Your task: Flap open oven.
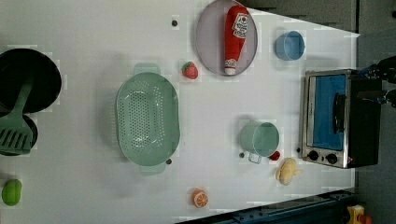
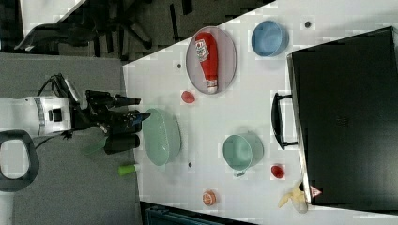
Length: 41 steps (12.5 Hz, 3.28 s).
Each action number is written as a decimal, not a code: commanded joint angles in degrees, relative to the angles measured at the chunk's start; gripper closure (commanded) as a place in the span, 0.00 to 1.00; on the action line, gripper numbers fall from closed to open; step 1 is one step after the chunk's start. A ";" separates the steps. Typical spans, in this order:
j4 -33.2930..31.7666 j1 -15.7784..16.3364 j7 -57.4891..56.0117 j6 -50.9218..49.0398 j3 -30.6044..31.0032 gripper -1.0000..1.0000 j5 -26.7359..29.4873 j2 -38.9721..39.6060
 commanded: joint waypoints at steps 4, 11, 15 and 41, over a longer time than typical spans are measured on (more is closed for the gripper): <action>-16.30 -1.62 7.38 -10.82 -2.77 0.00 -0.70 -24.54; -16.46 -1.80 7.34 -8.31 -3.52 0.78 -0.87 -24.06; -18.68 -2.45 -6.79 -2.35 -7.24 0.82 -2.26 -21.54; -30.17 -3.48 -66.31 45.61 -24.25 0.82 -7.85 7.41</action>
